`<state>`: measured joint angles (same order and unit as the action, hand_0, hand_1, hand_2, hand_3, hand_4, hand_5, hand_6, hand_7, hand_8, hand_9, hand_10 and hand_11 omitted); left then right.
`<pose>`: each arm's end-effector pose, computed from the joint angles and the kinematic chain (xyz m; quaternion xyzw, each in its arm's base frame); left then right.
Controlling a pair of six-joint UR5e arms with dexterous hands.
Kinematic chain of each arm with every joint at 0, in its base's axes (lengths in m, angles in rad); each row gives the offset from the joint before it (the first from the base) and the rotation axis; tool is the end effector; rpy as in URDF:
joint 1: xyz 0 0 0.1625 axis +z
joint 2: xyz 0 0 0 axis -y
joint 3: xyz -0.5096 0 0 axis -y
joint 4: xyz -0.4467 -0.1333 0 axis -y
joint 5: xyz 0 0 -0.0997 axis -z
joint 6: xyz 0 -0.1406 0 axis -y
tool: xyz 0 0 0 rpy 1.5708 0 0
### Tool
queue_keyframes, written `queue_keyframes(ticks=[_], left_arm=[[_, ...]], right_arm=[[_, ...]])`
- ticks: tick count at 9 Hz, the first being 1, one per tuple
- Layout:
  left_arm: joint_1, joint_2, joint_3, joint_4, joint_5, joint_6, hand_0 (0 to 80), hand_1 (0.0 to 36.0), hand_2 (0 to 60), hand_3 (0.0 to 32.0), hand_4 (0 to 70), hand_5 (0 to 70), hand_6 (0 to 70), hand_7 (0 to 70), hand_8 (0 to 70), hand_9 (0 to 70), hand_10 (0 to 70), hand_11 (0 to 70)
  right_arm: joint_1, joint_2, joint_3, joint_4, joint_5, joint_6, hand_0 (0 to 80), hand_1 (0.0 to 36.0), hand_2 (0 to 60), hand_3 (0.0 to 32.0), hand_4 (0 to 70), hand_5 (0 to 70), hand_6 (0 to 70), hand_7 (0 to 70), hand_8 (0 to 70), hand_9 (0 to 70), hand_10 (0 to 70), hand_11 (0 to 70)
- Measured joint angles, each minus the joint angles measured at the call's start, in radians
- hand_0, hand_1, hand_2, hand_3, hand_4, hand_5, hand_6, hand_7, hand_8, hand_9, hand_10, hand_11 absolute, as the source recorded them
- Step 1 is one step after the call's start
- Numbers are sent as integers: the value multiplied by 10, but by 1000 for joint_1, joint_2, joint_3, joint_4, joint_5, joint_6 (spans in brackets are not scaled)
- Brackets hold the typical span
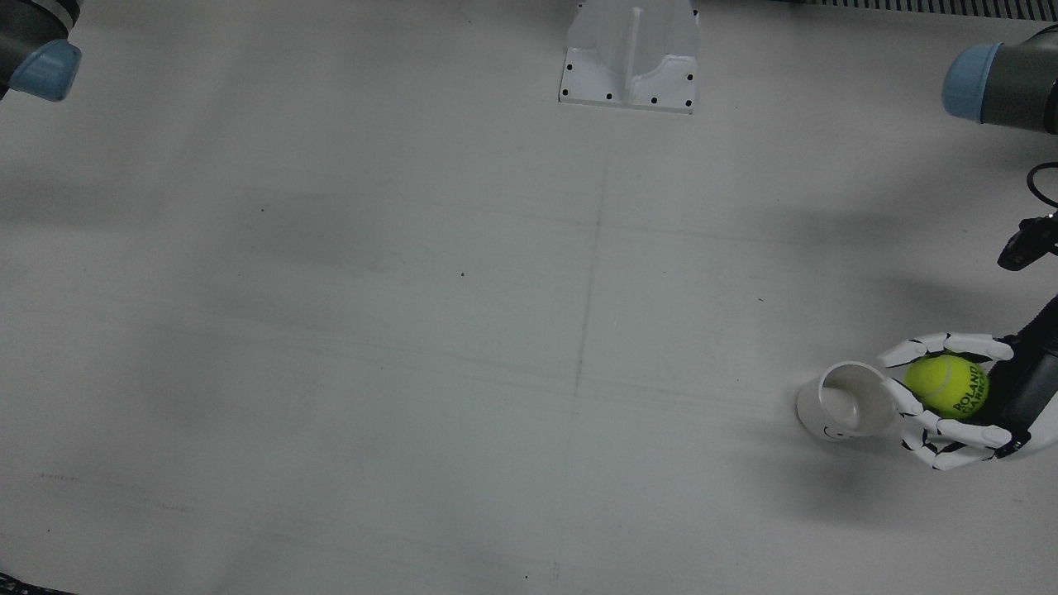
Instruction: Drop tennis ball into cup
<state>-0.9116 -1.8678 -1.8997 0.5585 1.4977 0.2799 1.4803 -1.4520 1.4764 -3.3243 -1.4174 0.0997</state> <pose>0.2894 -0.6079 0.4781 -0.1131 0.7217 -0.6206 0.2850 0.0974 -0.6399 0.7780 0.0034 0.6497 -0.7583 0.0532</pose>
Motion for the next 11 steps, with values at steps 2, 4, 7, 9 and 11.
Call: queue_keyframes(ticks=[2, 4, 7, 9, 11], left_arm=[[0, 17, -2, -80, 1, -2, 800, 360, 472, 0, 125, 116, 43, 0, 28, 52, 63, 130], [-1, 31, -7, -121, 0, -2, 800, 360, 486, 0, 125, 119, 42, 0, 23, 43, 57, 122], [-1, 47, -10, -142, -1, -4, 797, 360, 509, 0, 121, 116, 38, 0, 14, 31, 54, 118], [-1, 49, -11, -147, -1, -4, 800, 360, 512, 0, 124, 116, 38, 0, 11, 27, 55, 119], [-1, 50, -12, -150, 0, -4, 800, 360, 540, 0, 137, 119, 42, 0, 10, 26, 63, 131]], right_arm=[[0, -1, 0, 0, 0, 0, 0, 0, 0, 0, 0, 0, 0, 0, 0, 0, 0, 0], [0, 0, -1, 0, 0, 0, 0, 0, 0, 0, 0, 0, 0, 0, 0, 0, 0, 0], [0, 0, -1, 0, 0, 0, 0, 0, 0, 0, 0, 0, 0, 0, 0, 0, 0, 0], [0, 0, -1, 0, 0, 0, 0, 0, 0, 0, 0, 0, 0, 0, 0, 0, 0, 0], [0, 0, -1, 0, 0, 0, 0, 0, 0, 0, 0, 0, 0, 0, 0, 0, 0, 0]])
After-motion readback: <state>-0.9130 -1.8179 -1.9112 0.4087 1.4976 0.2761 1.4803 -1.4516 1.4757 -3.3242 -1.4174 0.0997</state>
